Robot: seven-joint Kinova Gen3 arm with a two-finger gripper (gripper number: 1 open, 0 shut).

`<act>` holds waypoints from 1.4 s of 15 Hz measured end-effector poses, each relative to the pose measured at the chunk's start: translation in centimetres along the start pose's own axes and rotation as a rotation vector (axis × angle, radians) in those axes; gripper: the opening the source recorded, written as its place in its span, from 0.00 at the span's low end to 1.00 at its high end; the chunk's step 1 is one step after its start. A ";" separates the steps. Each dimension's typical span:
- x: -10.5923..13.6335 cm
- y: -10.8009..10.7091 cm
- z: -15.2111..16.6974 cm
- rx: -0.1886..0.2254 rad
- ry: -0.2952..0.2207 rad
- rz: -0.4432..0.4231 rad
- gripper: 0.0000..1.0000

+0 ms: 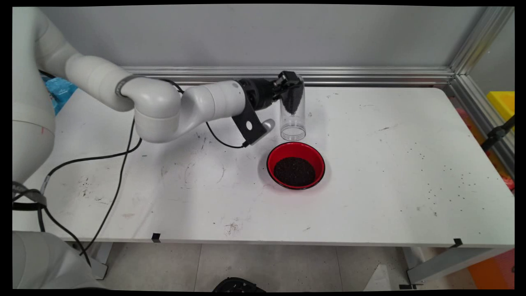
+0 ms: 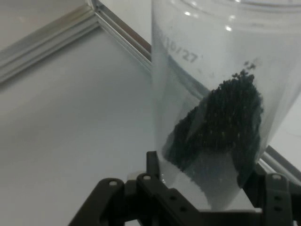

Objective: Pour the black seasoning powder in the red bowl

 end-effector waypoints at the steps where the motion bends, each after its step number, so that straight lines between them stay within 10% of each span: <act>1: 0.4 0.1 0.1 0.012 -0.004 0.018 0.00; 21: 4.7 1.2 1.7 0.202 -0.050 0.299 0.00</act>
